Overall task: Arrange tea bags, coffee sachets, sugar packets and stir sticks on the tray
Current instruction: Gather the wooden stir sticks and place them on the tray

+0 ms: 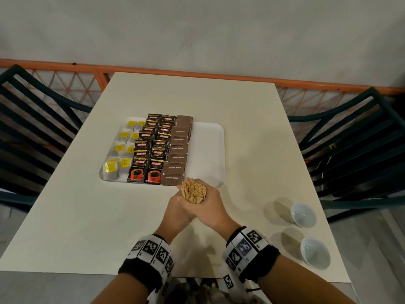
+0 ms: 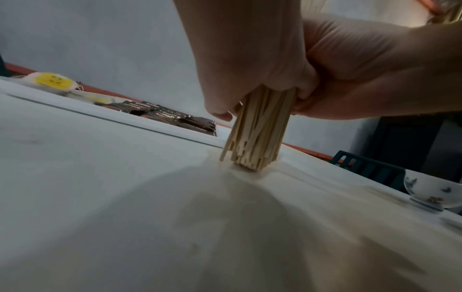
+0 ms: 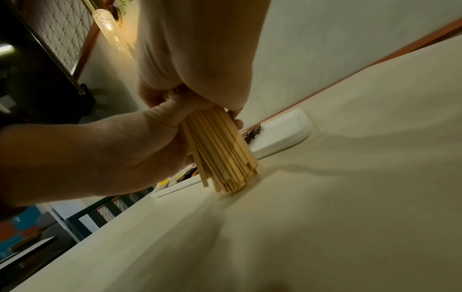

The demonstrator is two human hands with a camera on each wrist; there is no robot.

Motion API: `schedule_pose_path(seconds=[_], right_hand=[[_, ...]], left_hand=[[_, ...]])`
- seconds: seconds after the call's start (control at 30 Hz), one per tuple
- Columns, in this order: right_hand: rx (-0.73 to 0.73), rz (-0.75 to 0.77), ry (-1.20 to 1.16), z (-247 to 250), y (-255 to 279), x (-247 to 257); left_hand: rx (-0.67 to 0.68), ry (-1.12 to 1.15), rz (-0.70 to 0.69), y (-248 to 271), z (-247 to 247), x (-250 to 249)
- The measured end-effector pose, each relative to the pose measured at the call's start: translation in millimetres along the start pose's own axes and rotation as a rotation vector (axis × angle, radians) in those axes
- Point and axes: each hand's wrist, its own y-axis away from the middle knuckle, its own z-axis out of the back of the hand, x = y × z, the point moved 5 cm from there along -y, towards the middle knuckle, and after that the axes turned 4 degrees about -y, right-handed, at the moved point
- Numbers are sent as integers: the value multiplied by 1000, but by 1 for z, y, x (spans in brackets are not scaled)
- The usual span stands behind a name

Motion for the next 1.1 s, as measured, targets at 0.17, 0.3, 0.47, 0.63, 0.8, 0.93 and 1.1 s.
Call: schedule_pose_path(seconds=[0.17,0.3,0.47,0.63,0.8,0.93,1.1], right_hand=[[-42,17,5,0,-3,2],[-70,33,36,3,-6,1],[-63,77,-22,0,-6,2],[-81,120,-99,-3,-10,3],[-64,152,-92,-9,-13,7],[-19,133,56,-13,-10,4],[-9,83,18,-15,-8,-2]], left_hand=[[28,-8,-12,-7,0,6],[190,113,-108,3,-2,16],[225,-69,-23,0,16,51],[149,12,-188,-1,64,2],[-152,-81,-509,-4,69,-73],[-190,-483,-613,-8,36,-76],[-212,-586,-703,-3,22,-56]])
